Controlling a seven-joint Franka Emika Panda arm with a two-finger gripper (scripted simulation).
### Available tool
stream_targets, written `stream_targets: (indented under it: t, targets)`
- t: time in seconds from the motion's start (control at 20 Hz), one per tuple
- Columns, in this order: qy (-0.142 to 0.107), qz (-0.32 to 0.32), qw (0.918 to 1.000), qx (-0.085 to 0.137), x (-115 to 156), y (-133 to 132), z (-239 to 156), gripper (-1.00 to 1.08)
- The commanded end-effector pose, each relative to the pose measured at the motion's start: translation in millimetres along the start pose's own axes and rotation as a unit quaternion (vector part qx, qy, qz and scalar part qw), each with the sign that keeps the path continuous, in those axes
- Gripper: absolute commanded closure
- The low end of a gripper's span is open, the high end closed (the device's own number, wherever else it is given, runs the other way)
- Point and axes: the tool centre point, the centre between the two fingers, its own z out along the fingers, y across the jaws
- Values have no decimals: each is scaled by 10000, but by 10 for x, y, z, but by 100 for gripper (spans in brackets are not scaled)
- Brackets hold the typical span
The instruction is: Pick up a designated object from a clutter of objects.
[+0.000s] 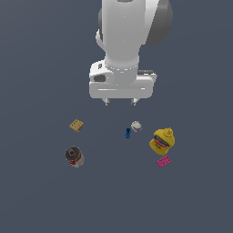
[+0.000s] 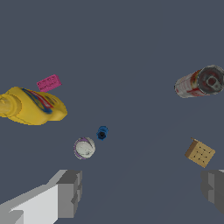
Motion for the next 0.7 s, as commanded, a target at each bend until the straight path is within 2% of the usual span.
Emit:
stream_targets:
  t: [0.0, 0.65]
  targets:
    - [0, 0, 10000, 0, 0, 0, 0, -92]
    - [78, -117, 9998, 117, 52, -84, -57, -92]
